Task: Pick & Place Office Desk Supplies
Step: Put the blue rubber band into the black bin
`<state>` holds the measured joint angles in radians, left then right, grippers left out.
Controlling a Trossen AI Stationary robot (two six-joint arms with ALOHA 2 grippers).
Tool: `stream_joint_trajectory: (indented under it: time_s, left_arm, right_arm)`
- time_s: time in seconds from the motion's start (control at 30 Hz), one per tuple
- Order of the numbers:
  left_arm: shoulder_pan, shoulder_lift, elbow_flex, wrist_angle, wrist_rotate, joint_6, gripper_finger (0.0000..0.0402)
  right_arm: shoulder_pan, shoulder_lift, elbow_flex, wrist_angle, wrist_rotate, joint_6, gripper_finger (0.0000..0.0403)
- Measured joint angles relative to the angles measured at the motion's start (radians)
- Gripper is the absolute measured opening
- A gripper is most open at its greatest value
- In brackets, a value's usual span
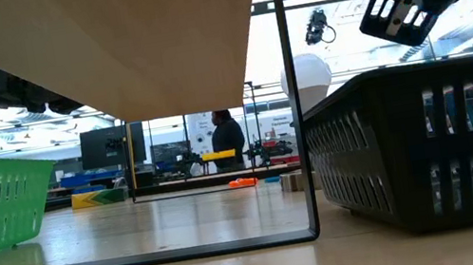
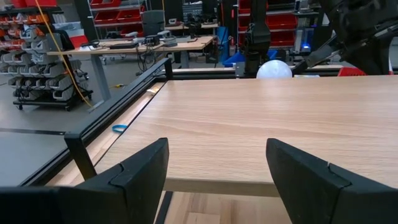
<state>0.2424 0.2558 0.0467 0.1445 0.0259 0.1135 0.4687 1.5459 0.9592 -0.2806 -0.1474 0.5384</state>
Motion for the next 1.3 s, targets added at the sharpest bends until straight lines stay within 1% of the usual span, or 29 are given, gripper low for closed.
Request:
stream_joint_trajectory:
  time_s: [0.1, 0.2, 0.43, 0.63, 0.8, 0.93, 1.0, 1.3]
  left_arm:
    - [0.0, 0.0, 0.0, 0.0, 0.0, 0.001, 0.0273]
    - [0.0, 0.0, 0.0, 0.0, 0.0, 0.002, 0.0273]
    - [0.0, 0.0, 0.0, 0.0, 0.0, 0.003, 0.0273]
    - [0.0, 0.0, 0.0, 0.001, 0.0, 0.003, 0.0273]
    - [0.0, 0.0, 0.0, 0.001, -0.001, 0.003, 0.0273]
    - [0.0, 0.0, 0.0, 0.001, -0.001, 0.003, 0.0273]
    - [0.0, 0.0, 0.0, 0.001, -0.001, 0.003, 0.0273]
    - [0.0, 0.0, 0.0, 0.001, -0.001, 0.003, 0.0273]
  right_arm:
    - [0.006, 0.0, 0.0, 0.0, 0.028, -0.018, 0.006]
    - [0.006, 0.0, 0.0, -0.007, 0.087, -0.041, 0.0084]
    - [-0.002, -0.019, 0.0, -0.041, 0.289, -0.092, 0.0136]
    - [-0.002, -0.069, -0.001, -0.154, 0.43, -0.135, 0.015]
    - [-0.033, -0.107, -0.001, -0.301, 0.497, -0.137, 0.0151]
    - [-0.086, -0.123, -0.001, -0.382, 0.565, -0.172, 0.0151]
    - [-0.127, -0.123, -0.001, -0.405, 0.582, -0.206, 0.0151]
    - [-0.385, -0.123, -0.001, -0.466, 0.584, -0.379, 0.0151]
